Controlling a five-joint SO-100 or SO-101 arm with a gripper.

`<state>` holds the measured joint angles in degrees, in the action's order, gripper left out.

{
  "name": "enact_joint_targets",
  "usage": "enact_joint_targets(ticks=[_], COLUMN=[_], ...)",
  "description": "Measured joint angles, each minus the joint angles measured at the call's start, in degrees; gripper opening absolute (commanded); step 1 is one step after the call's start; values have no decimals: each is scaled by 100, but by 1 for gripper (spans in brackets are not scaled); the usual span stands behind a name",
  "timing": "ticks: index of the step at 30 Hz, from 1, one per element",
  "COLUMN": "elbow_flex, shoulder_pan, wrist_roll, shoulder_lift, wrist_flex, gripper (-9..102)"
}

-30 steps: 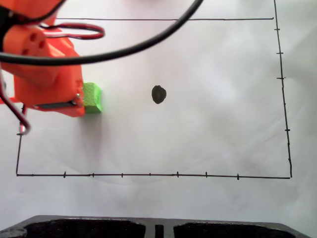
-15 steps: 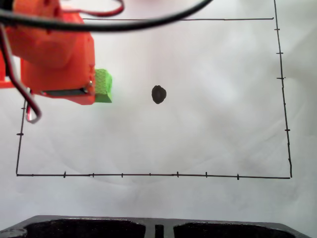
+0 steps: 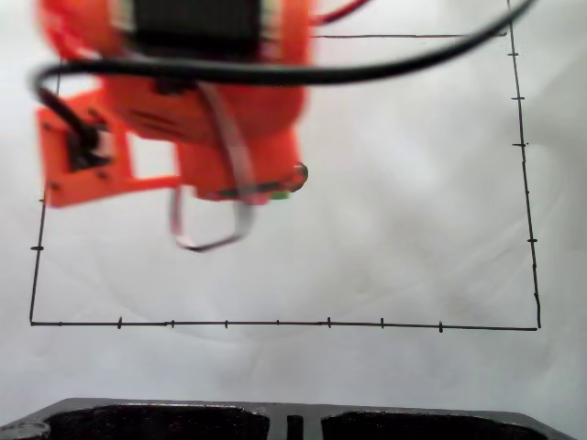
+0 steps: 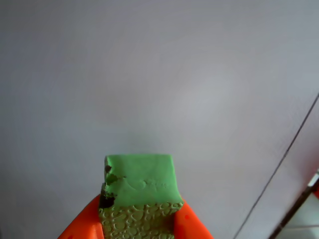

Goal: Grasp the colored block, Place it on the black dot, and then return the arm to the default position.

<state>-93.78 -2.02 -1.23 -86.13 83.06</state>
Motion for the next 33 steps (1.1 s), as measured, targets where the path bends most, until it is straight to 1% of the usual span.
enact_joint_targets(ticks=[10,13,14,16,17,19,23,25,28,33], elbow_flex=[-387,-387,-387,-387,-396,-457,-483,-483,-483,-483], shoulder_pan=[-97,-53,-44,-35,-35,-35,-35,-35,-35,35], wrist_roll=[53,79,105,176,229,343,492,545,606,738], shoulder_lift=[88,97,132,220,255,264,264,264,220,-316], wrist_flex=[-167,-229,-229,-202,-202,-202,-176,-97,35,316], gripper=[8,12,15,26,29,27,32,36,38,38])
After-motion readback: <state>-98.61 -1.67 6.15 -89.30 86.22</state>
